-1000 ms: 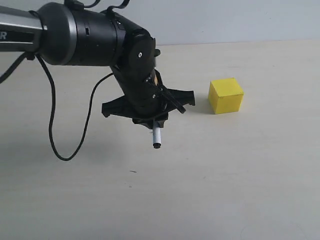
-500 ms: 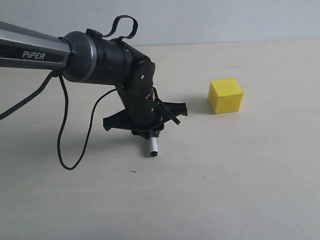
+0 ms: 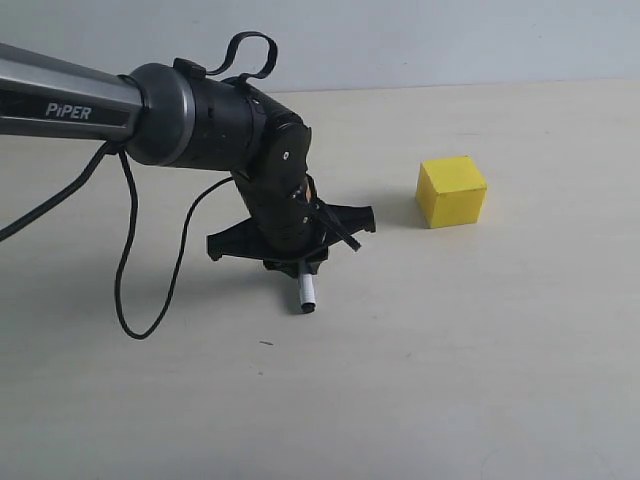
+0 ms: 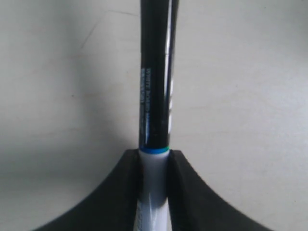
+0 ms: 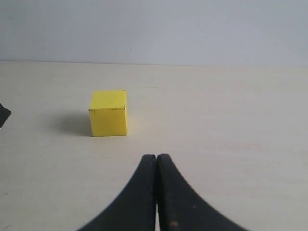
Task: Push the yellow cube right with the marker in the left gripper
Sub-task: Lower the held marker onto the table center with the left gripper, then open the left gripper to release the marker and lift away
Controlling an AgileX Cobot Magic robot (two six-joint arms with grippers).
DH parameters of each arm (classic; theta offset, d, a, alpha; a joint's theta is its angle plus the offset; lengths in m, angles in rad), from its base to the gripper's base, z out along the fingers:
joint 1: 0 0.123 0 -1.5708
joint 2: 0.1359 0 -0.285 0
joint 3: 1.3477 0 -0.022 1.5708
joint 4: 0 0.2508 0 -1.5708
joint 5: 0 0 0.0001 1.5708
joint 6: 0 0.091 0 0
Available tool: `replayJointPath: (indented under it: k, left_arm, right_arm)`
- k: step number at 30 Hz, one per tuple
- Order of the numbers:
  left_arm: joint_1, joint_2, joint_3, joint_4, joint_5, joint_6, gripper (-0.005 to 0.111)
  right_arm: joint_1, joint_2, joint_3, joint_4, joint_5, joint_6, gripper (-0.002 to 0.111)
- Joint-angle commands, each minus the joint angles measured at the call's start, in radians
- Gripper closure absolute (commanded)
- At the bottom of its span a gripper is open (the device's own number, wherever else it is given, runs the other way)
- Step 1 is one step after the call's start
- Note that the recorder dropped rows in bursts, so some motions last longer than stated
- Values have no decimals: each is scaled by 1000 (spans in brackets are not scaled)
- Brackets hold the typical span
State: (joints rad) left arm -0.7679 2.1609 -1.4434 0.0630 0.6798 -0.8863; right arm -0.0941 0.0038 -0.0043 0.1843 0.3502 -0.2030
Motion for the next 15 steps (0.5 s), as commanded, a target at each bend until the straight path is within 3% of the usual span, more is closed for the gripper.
replayJointPath:
  k: [1, 10, 15]
  left_arm:
    - [1, -3, 2, 8, -2, -5, 106]
    - [1, 6, 2, 16, -21, -5, 78]
    - [1, 11, 2, 16, -28, -5, 72]
  right_arm:
    - [2, -4, 4, 0, -8, -1, 108]
    - [2, -4, 4, 0, -8, -1, 108]
    - [2, -4, 4, 0, -8, -1, 108]
